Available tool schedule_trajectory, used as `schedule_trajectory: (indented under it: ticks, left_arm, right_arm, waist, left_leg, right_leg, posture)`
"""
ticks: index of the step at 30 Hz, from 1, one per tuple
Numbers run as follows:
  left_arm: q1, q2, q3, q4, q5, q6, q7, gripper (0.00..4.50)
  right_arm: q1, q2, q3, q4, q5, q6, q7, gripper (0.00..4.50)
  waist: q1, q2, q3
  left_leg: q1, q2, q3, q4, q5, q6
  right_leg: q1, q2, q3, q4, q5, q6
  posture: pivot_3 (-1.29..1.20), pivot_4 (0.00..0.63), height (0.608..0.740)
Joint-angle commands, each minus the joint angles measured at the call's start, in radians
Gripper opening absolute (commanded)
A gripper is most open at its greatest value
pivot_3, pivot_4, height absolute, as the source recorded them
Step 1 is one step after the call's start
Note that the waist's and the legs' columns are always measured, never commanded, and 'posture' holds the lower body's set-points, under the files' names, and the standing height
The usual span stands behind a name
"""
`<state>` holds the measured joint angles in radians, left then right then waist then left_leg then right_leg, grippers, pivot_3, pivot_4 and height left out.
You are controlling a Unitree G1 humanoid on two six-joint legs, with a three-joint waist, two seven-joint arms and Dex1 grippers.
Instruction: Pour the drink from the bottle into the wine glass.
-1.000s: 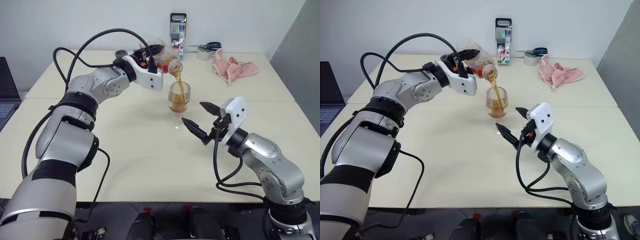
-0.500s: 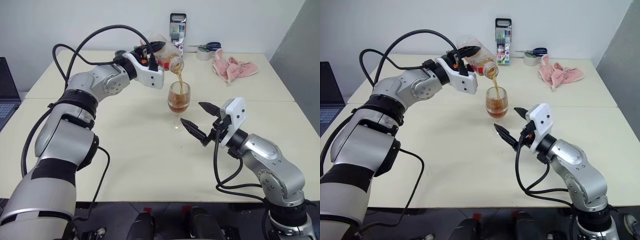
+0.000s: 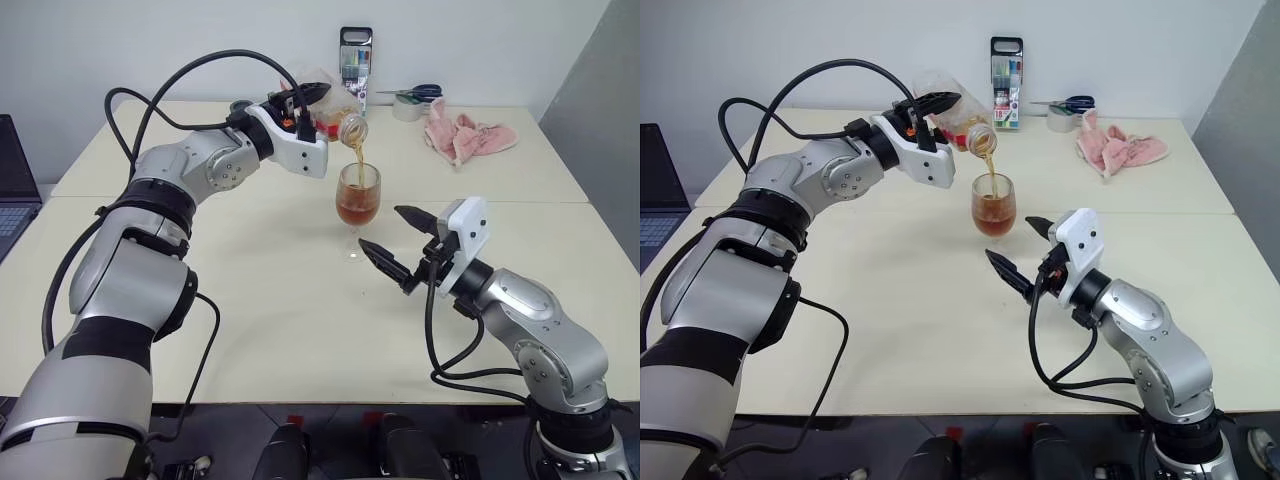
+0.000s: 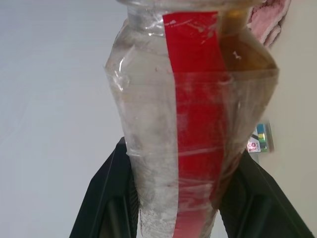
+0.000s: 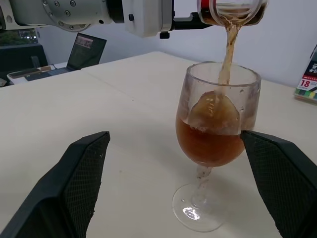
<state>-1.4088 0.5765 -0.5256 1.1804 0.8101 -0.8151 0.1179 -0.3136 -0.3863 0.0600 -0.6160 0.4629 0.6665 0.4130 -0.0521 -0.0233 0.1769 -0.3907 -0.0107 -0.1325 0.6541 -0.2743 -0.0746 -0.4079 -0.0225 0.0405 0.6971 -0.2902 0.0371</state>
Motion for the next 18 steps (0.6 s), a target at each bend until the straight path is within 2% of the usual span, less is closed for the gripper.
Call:
schedule_trajectory:
  ticks: [1,12,18]
  left_arm:
    - [-0.041,0.014,0.017,-0.001,-0.020,0.000,0.000,1.68]
    - [0.010,-0.013,0.067,-0.006,-0.117,0.013,-0.098,1.68]
    - [0.072,-0.046,0.153,-0.035,-0.262,0.040,-0.222,1.68]
  right_arm:
    - [-0.004,-0.005,-0.006,-0.051,0.006,-0.012,0.001,4.50]
    - [-0.022,0.006,-0.002,-0.043,-0.030,-0.040,-0.020,4.50]
    - [-0.038,0.007,0.013,-0.030,-0.060,-0.074,-0.010,4.50]
  waist:
    - [0.000,0.000,0.000]
    - [0.000,0.000,0.000]
    - [-0.003,0.000,0.000]
  left_leg:
    - [0.000,0.000,0.000,0.001,0.000,0.000]
    - [-0.002,0.000,-0.001,0.005,-0.001,0.001]
    - [-0.002,0.000,-0.001,0.006,-0.001,0.001]
  right_leg:
    - [0.000,0.000,0.000,0.000,0.000,0.000]
    - [0.000,0.000,0.000,0.001,0.000,0.000]
    - [0.000,0.000,0.000,0.001,0.000,0.000]
  posture:
    - [0.00,0.150,0.740]
    - [0.00,0.150,0.740]
    - [0.00,0.150,0.740]
